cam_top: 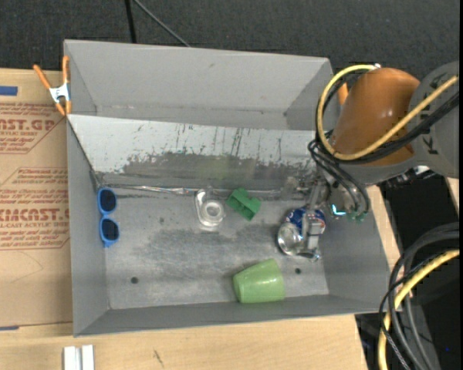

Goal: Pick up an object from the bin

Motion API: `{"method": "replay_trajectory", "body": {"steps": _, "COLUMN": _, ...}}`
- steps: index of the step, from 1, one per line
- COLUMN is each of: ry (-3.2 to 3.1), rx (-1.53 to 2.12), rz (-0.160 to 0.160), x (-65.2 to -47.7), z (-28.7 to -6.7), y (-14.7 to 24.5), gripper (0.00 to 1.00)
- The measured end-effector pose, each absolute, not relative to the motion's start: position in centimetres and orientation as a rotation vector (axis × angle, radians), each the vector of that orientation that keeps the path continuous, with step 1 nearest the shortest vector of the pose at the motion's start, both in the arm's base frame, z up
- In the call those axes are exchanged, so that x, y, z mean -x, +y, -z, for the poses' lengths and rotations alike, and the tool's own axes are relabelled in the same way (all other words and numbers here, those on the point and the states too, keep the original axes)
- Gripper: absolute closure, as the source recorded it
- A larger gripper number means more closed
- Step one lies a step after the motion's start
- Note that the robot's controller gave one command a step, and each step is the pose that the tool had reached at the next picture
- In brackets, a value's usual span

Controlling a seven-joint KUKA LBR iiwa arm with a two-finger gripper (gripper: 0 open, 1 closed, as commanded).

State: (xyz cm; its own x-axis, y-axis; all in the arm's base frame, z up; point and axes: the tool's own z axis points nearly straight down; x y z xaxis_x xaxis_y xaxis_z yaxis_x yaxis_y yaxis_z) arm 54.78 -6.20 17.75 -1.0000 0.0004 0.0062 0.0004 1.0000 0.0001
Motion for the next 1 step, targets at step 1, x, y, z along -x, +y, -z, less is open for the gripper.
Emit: {"method": "replay_trajectory", "body": {"steps": 1, "ry": -3.137, "rx": -0.012, "rz": -0.001, "x": -54.49, "z": -8.06, "y": -11.42, "gripper": 0.0}}
